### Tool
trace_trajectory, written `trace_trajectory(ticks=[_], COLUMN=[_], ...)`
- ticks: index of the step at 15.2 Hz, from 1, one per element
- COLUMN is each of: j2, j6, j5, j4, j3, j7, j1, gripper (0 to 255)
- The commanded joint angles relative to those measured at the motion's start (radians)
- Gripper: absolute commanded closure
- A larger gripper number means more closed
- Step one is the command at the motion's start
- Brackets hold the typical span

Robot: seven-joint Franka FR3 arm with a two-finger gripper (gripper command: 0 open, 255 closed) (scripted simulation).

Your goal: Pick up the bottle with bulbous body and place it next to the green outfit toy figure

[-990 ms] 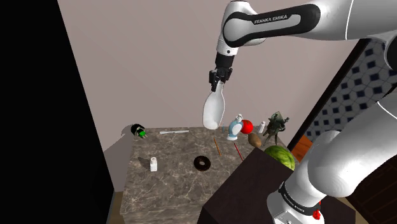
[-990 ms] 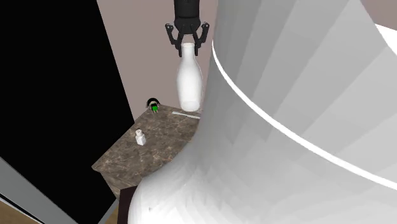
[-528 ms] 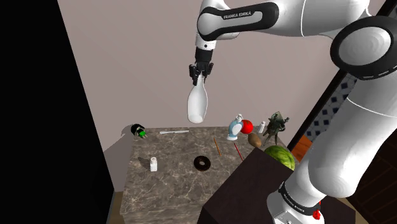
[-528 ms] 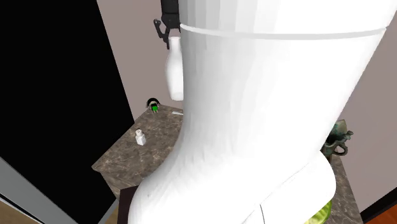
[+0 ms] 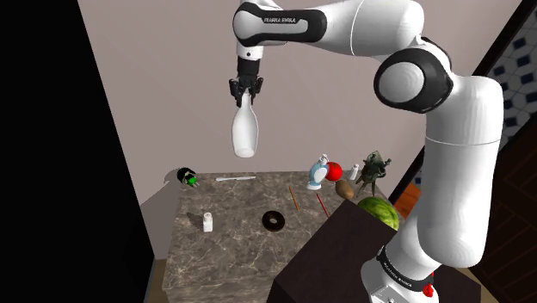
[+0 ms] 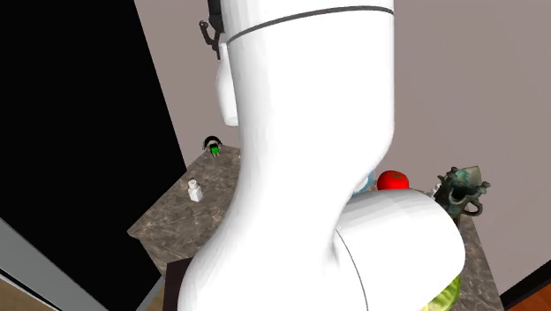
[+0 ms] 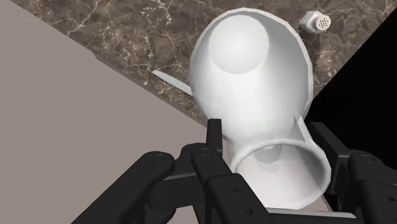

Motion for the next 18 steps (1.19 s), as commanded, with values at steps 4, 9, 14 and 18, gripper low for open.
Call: trace_trajectory(ticks=[4,9,14,18], j2=[0.355,0.301,0.278,0.270], j6=[-0.223,-0.115,-0.032,0.027], j5=[0.015,0.013,0.013,0.013], j4=[0.579,0.417,0.310,0.244], j3=[0.013,0.012,0.011,0.011], j7=[0.028,0.026,0.024,0.023], j1=[-0.007,0.000,0.004,0.006], gripper=[255,255,255,255])
